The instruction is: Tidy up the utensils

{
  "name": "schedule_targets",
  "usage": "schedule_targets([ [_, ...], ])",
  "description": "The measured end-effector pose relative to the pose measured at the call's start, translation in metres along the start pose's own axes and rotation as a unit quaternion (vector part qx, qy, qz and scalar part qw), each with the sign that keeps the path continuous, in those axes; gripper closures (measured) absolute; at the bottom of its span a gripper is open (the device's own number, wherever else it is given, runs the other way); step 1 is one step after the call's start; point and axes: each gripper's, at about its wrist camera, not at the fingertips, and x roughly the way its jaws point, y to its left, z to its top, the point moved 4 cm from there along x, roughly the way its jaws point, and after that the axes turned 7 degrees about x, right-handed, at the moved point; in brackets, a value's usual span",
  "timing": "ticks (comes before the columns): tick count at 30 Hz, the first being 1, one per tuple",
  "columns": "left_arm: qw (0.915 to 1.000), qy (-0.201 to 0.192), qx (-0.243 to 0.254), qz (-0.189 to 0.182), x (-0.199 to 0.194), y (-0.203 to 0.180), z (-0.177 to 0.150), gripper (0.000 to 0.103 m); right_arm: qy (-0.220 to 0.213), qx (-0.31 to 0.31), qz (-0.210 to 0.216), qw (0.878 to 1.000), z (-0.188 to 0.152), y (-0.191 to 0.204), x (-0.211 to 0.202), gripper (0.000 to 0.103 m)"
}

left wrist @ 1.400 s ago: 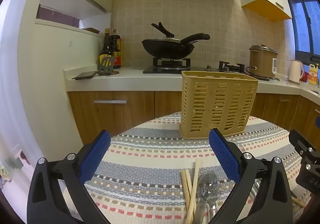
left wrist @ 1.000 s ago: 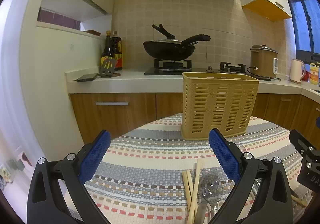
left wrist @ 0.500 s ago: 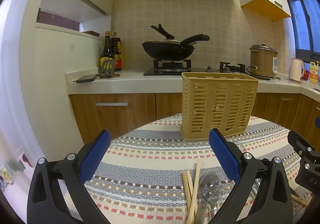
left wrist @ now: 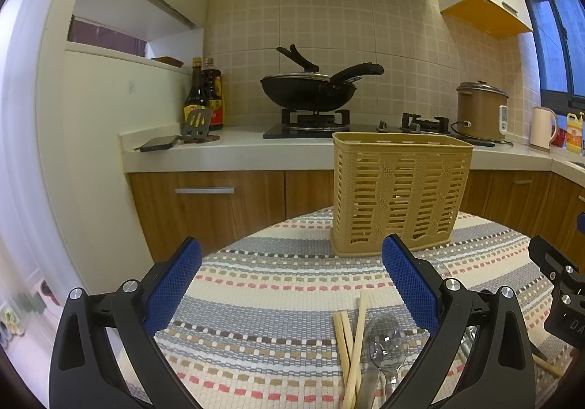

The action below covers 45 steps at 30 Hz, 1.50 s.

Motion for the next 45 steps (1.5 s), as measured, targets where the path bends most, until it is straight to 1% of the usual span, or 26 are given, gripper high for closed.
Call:
schedule_targets([
  [6, 1.0000, 0.000, 0.003, 0.000, 0.000, -0.001, 0.000, 0.008, -0.003, -0.006, -0.001, 1.000, 0.000, 0.002, -0.001, 0.008],
  [9, 1.0000, -0.009, -0.002, 0.000, -0.001, 0.000, 0.000, 0.008, -0.005, -0.011, -0.001, 1.000, 0.000, 0.004, -0.002, 0.008],
  [14, 1.0000, 0.001, 0.004, -0.002, 0.002, 0.001, -0.001, 0.008, -0.007, -0.013, -0.002, 1.000, -0.001, 0.005, -0.003, 0.008],
  [19, 1.0000, -0.003, -0.003, -0.001, 0.001, 0.001, -0.001, 0.008, -0.007, -0.011, -0.002, 1.000, -0.001, 0.005, -0.003, 0.008],
  [28, 0.9998, -0.014, 0.008, 0.008, -0.002, 0.001, 0.000, 0.008, -0.007, -0.012, -0.001, 1.000, -0.001, 0.006, -0.002, 0.008],
  [38, 1.0000, -0.007, 0.001, 0.003, -0.002, 0.002, 0.000, 0.008, -0.003, -0.012, -0.002, 1.000, -0.002, 0.006, -0.001, 0.008],
  [41, 1.0000, 0.002, -0.009, -0.003, -0.001, 0.004, -0.001, 0.008, -0.001, -0.010, -0.003, 1.000, -0.002, 0.004, 0.000, 0.008],
  [44, 0.9993, 0.015, -0.032, -0.010, 0.005, 0.016, 0.002, 0.008, -0.009, 0.009, -0.035, 0.999, 0.003, -0.006, 0.000, 0.008],
  [45, 0.9985, 0.026, -0.044, -0.022, 0.008, 0.023, 0.002, 0.008, -0.006, 0.018, -0.044, 0.999, 0.005, -0.012, 0.001, 0.008],
])
